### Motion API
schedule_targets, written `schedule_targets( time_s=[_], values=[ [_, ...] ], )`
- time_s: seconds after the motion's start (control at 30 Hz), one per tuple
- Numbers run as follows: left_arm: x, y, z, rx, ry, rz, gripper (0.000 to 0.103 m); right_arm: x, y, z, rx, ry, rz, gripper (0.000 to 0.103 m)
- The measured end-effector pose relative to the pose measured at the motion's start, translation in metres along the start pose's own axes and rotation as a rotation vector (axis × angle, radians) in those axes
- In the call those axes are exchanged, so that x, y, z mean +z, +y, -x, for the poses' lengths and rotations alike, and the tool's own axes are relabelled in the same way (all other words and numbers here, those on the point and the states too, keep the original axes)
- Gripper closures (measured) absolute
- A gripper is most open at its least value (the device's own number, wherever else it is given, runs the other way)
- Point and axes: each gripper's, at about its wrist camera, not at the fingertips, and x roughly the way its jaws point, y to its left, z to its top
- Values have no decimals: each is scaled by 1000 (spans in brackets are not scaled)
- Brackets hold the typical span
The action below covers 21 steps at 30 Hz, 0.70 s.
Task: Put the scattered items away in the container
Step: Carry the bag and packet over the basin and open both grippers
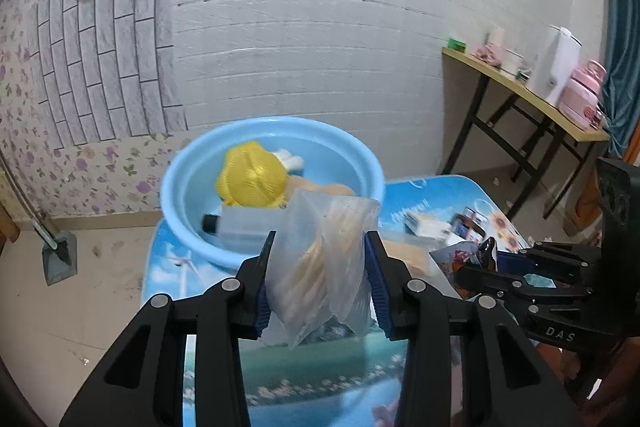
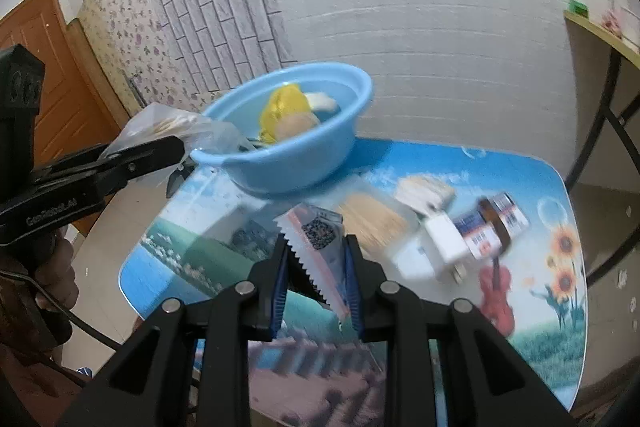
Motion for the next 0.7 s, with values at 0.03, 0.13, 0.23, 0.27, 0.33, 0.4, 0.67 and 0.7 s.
schedule_targets(
  time_s=[0.03, 0.13, 0.23, 0.27, 0.33, 0.4, 0.67, 0.7],
  values=[
    [3, 4, -1, 7, -3, 2, 64, 5, 3, -3, 4, -2, 7, 78],
    [13, 15, -6, 23, -5, 3, 64, 22, 12, -12, 22, -15, 26, 78],
    [23, 24, -12, 41, -14, -8, 64, 39, 22, -22, 40, -30, 47, 78],
    [27, 28, -16, 46, -12, -10, 64, 44, 26, -26, 45, -32, 53, 78],
    [33, 35, -25, 52, -6, -5, 64, 54, 32, -34, 57, -33, 65, 78],
    [37, 41, -34, 56, -1, 1, 64, 64, 37, -42, 68, -33, 74, 78],
    [45, 55, -79, 60, 59, -8, 63, 90, 42, -77, 70, 6, 99, 78],
    [45, 56, -83, 63, 67, -1, 62, 93, 42, -82, 70, 11, 98, 78]
  ],
)
